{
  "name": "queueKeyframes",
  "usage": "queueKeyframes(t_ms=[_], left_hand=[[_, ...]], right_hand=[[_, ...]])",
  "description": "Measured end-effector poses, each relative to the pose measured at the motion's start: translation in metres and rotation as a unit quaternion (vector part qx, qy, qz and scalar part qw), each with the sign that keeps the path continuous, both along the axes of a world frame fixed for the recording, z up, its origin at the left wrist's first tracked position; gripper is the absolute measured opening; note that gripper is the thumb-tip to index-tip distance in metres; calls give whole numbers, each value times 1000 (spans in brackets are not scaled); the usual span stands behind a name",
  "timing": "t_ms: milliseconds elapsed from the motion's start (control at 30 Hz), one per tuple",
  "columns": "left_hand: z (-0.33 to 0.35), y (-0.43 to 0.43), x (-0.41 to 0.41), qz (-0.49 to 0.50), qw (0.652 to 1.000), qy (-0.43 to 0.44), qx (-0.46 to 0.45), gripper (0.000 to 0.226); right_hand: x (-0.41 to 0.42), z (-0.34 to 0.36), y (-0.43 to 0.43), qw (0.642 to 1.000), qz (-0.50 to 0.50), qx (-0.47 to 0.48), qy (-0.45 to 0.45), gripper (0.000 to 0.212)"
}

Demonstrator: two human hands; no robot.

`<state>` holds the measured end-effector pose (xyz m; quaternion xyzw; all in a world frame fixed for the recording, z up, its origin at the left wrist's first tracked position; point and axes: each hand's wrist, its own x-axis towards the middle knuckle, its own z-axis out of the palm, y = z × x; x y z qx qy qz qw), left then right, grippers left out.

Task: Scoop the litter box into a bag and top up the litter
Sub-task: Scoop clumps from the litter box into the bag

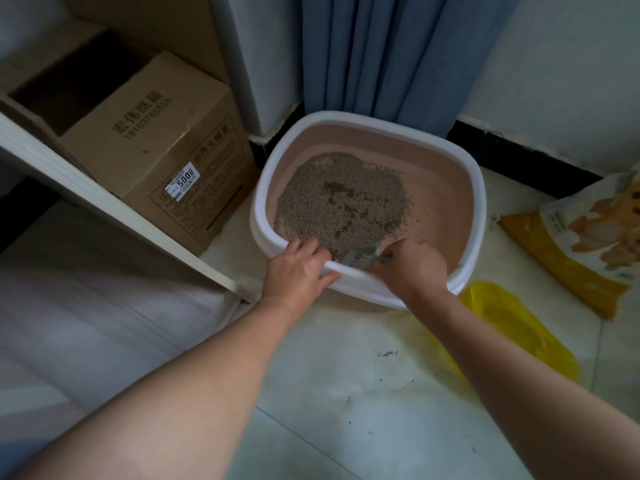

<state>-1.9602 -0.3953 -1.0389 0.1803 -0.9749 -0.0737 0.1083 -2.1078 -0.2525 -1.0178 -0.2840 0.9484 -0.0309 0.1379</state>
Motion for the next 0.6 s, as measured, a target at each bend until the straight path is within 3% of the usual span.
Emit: queueKeyframes(t_ms=[200, 600], left_hand=[[-2, -1, -1, 9, 1000, -2, -4, 36], [-1, -1, 1, 8, 1000, -3, -5, 34]], right_hand=[[19, 0, -33, 999, 31, 2, 7, 25], [8, -22, -23, 993, -57, -79, -62, 25]])
